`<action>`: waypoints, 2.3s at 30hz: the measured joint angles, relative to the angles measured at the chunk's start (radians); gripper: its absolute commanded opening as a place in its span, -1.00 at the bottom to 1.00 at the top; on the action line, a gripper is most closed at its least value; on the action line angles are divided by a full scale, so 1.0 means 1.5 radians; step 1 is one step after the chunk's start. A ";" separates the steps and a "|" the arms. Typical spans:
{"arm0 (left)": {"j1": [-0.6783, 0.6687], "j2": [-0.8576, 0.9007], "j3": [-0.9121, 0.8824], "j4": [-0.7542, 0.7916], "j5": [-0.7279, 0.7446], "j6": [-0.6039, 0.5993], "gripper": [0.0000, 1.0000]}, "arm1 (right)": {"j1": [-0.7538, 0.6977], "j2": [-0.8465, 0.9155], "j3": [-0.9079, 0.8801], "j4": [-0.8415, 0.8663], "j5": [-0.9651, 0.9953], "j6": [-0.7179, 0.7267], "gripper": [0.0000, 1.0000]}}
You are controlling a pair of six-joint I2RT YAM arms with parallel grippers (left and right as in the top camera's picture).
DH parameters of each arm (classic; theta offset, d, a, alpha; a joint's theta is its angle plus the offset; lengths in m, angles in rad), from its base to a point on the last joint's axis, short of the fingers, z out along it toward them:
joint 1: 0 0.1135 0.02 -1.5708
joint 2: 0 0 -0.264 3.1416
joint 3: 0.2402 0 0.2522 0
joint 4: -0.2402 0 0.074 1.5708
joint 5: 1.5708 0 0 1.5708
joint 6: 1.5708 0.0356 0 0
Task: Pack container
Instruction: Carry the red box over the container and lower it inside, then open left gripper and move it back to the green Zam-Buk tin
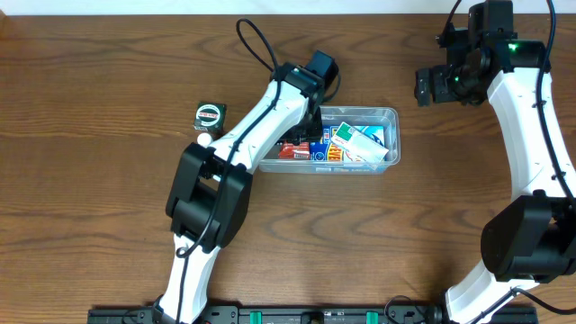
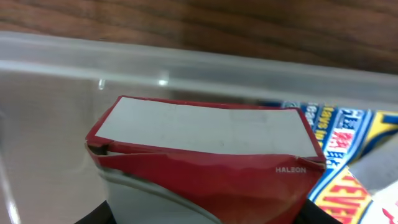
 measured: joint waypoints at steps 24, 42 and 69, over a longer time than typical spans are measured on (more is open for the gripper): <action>0.000 0.013 0.000 0.001 -0.003 -0.004 0.47 | 0.000 0.000 0.000 0.000 0.000 0.000 0.98; 0.030 -0.220 0.019 -0.028 -0.018 0.125 0.86 | 0.000 0.000 0.000 0.000 0.000 0.000 0.98; 0.376 -0.183 0.037 -0.019 -0.019 0.327 0.92 | 0.000 0.000 0.000 0.000 0.000 0.000 0.99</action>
